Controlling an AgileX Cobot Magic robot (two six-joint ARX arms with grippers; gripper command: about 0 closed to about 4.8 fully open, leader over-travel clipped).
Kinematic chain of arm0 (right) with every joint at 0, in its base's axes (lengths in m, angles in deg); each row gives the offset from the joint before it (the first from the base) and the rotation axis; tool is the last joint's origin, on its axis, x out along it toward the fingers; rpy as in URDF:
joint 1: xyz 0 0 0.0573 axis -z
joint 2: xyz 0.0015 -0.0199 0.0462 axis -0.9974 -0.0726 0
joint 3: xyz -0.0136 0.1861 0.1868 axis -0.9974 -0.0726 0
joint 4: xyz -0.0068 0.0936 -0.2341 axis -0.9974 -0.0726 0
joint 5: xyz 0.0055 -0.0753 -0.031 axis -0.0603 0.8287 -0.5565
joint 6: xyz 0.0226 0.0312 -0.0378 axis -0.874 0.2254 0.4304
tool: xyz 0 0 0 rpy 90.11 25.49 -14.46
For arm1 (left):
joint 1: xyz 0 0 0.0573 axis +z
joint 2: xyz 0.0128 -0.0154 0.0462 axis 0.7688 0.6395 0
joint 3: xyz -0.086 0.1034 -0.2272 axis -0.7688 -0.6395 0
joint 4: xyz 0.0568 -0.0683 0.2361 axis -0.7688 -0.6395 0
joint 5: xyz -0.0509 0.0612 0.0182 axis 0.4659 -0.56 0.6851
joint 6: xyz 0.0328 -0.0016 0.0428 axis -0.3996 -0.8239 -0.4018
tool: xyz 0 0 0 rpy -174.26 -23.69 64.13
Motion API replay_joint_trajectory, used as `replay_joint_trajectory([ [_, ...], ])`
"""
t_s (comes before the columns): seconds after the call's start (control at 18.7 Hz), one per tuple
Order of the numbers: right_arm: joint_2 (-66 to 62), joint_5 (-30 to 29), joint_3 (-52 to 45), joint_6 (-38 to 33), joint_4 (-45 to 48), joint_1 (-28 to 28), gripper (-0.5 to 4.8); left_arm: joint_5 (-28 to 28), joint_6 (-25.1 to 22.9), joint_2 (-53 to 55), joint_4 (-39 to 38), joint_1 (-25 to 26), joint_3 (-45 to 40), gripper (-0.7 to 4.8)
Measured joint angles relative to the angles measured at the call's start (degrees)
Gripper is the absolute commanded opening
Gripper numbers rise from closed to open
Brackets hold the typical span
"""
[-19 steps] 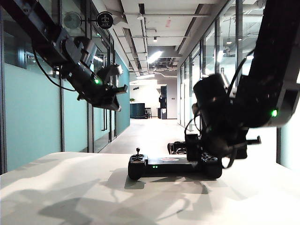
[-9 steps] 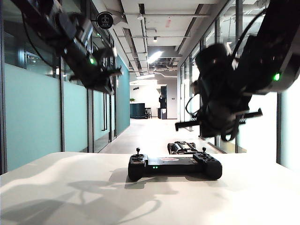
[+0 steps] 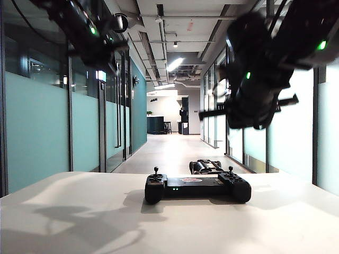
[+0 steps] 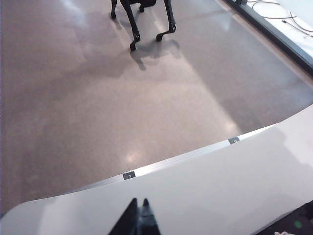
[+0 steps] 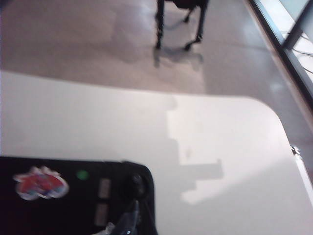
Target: Push the left joystick on the remote control sitting on the white table backward to make the robot dog back up in a straight line until it returns close to you.
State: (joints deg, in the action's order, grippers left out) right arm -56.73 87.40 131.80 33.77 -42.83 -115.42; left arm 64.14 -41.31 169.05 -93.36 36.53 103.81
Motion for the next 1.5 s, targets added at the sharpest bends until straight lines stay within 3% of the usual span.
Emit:
replay_joint_trajectory([
  [0.21,3.74,-1.70,0.00,0.31,-2.32,0.00,-0.06,-1.49,0.77,-7.91,0.70,0.00,-8.48,-0.06],
  [0.8,9.03,-6.82,-0.04,2.82,-4.70,-0.02,-0.06,-7.69,2.62,-43.04,21.14,0.00,-51.39,-0.06],
  [1.13,13.33,-8.22,-3.17,3.02,-4.94,0.00,-0.06,-7.89,2.62,-61.18,22.51,-0.04,-68.50,-0.06],
  [1.5,20.90,-10.64,-9.27,3.02,-4.98,-0.02,-0.06,-10.49,2.62,-76.52,25.00,-0.02,-81.81,-0.06],
])
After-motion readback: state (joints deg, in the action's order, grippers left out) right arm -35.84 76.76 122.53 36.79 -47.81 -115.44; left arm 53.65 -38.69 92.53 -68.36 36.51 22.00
